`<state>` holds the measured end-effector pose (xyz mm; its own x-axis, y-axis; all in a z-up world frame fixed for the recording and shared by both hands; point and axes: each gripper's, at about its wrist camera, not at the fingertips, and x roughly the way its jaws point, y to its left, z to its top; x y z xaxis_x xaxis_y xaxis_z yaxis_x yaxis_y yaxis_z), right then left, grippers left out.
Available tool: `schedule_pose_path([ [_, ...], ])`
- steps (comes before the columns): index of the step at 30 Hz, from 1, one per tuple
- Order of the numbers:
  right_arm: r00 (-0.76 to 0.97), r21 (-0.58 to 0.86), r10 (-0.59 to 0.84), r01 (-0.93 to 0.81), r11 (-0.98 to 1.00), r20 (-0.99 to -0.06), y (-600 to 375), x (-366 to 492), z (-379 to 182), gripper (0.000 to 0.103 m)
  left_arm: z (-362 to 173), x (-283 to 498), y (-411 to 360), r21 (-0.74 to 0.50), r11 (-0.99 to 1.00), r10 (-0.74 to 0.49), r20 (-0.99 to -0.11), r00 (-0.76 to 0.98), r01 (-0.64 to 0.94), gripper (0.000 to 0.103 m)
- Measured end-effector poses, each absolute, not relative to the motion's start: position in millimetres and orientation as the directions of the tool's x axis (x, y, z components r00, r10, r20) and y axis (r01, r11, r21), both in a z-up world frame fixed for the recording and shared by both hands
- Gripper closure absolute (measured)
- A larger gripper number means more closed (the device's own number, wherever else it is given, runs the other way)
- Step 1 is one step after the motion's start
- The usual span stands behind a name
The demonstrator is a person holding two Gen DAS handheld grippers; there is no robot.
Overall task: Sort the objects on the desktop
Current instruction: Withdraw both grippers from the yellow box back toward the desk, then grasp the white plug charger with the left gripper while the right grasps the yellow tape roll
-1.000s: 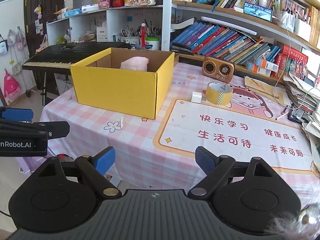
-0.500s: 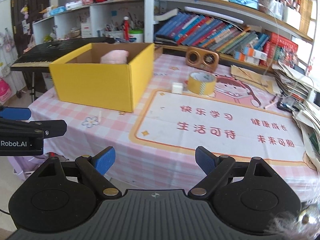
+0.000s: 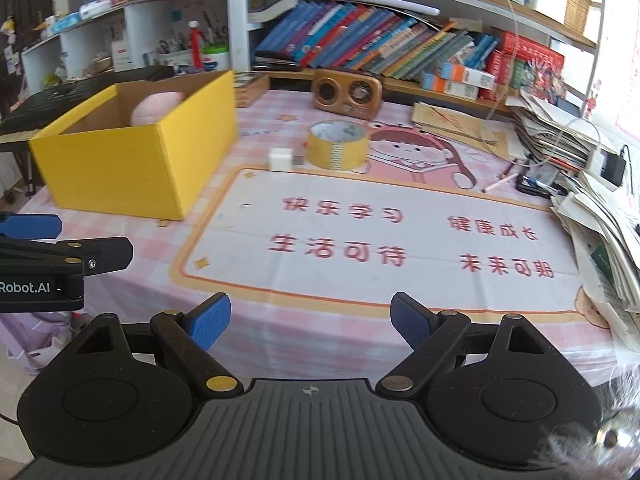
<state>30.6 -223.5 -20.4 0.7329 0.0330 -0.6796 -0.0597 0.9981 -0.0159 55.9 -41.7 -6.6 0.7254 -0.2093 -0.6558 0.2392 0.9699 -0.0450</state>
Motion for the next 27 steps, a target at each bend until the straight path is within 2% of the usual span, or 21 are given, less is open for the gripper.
schedule_pose_path([
  [15,0.735,-0.008,-0.005,-0.001,1.0,-0.678,-294,82,-20,0.017,-6,113,-109,-0.044,0.955,-0.251,-0.651,0.716,0.294,0.014],
  [27,0.71,0.02,0.053,-0.056,0.998,-0.702,-329,131,-31,0.018,-14,156,-138,-0.036,0.978,-0.176,-0.681,0.71,0.208,0.014],
])
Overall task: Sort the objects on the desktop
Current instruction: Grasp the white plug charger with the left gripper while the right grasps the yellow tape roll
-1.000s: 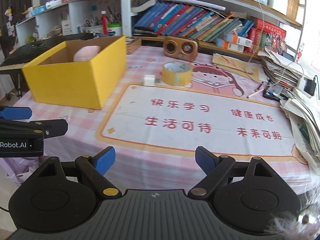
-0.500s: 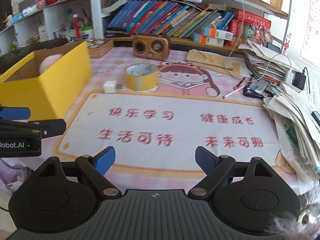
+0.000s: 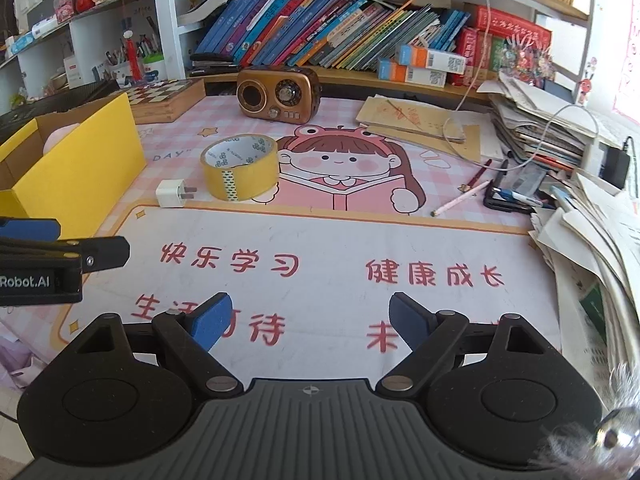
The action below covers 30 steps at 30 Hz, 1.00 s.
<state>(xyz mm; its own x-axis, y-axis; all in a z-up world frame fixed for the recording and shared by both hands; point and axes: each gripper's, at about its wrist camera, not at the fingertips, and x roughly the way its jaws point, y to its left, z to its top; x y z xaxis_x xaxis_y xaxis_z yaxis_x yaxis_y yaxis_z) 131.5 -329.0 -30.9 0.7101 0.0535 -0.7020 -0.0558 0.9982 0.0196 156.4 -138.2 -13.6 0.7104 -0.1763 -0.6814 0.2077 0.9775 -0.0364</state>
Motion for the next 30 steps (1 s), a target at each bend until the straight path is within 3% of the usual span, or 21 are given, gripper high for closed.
schedule_pose_path([
  [13,0.747,0.013,0.079,-0.094,0.996,-0.66,-356,189,-24,0.018,-30,211,-155,-0.008,0.997,-0.062,-0.678,0.732,0.077,0.016],
  [18,0.758,-0.004,0.086,-0.116,0.993,-0.646,-360,218,-21,0.018,-46,240,-157,-0.01,0.999,-0.035,-0.694,0.719,0.039,0.023],
  [23,0.758,-0.006,0.105,-0.143,0.99,-0.644,-361,244,-19,0.018,-60,266,-161,0.012,1.0,0.005,-0.705,0.709,0.005,0.041],
  [30,0.745,0.009,0.165,-0.21,0.978,-0.647,-350,272,-21,0.018,-73,282,-167,0.039,0.999,0.029,-0.731,0.681,0.0,0.051],
])
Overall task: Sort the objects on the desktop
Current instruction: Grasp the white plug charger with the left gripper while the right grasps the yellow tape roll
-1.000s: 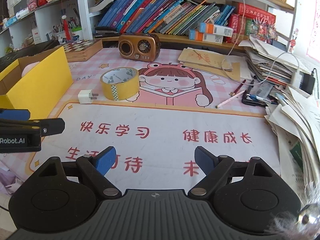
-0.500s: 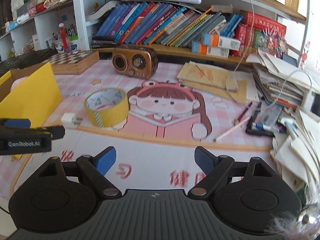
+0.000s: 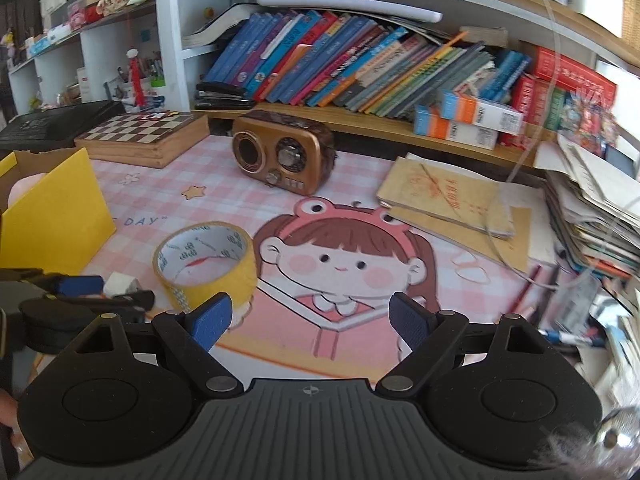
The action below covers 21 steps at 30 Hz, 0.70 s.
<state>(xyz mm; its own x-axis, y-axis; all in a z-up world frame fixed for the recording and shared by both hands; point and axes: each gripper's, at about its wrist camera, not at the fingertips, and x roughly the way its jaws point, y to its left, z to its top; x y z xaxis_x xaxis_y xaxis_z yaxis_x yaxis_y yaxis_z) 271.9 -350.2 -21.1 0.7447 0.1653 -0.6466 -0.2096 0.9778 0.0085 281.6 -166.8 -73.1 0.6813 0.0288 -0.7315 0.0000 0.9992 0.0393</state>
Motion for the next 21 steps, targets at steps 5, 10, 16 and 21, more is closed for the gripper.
schedule_pose_path([
  [5,0.73,0.025,0.216,-0.262,0.965,-0.648,-337,289,-26,0.017,-78,286,-167,0.05,0.999,0.03,-0.74,0.672,0.011,0.059],
  [10,0.7,0.06,0.271,-0.311,0.949,-0.66,-324,306,-31,0.016,-76,281,-166,0.056,0.998,0.019,-0.744,0.668,0.035,0.062],
  [16,0.677,0.063,0.315,-0.37,0.927,-0.665,-301,329,-42,0.013,-63,260,-158,0.051,0.997,0.005,-0.744,0.668,0.05,0.062],
  [21,0.63,0.046,0.34,-0.434,0.9,-0.698,-281,345,-55,0.009,-52,244,-153,0.027,0.998,-0.013,-0.743,0.669,0.049,0.062],
])
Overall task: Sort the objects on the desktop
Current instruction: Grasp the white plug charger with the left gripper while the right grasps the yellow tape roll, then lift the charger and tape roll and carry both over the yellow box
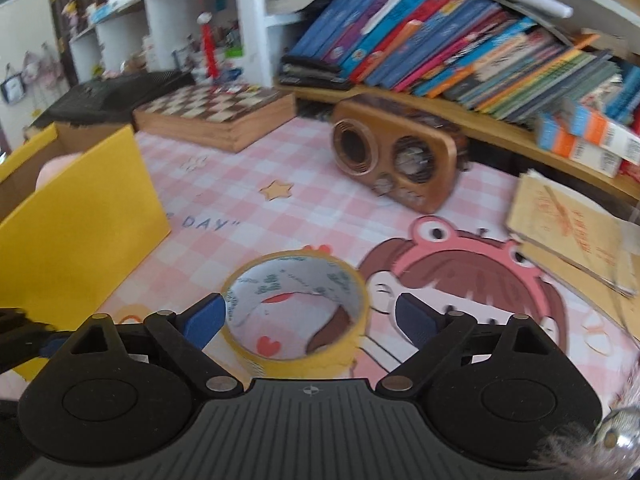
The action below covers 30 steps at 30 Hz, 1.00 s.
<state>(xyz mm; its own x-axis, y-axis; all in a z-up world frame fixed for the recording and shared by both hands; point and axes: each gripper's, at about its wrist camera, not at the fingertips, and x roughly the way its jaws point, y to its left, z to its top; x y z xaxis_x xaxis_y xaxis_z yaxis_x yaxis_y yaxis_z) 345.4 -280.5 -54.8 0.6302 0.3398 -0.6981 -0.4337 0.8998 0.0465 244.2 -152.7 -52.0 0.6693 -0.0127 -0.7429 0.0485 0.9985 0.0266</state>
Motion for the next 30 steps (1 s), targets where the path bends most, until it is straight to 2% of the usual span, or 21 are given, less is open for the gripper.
schedule_pose_path([
  [2,0.63,0.037,0.342,-0.445,0.895,-0.698,-277,349,-58,0.003,-49,239,-153,0.018,0.998,-0.023,-0.74,0.672,0.055,0.062],
  [8,0.595,0.034,0.343,-0.467,0.883,-0.727,-269,358,-71,0.003,-42,231,-155,0.018,0.998,-0.032,-0.73,0.683,0.066,0.062],
  [13,0.592,0.03,0.341,-0.471,0.882,-0.73,-268,361,-74,0.007,-38,228,-153,0.009,0.998,-0.032,-0.726,0.687,0.056,0.062],
  [14,0.589,0.036,0.349,-0.476,0.879,-0.729,-269,360,-73,0.012,-38,227,-153,0.008,0.998,-0.033,-0.726,0.687,0.057,0.062],
  [30,0.672,0.079,0.281,-0.314,0.946,-0.685,-309,313,-37,0.012,-22,214,-156,-0.019,0.992,-0.103,-0.691,0.716,0.124,0.062],
])
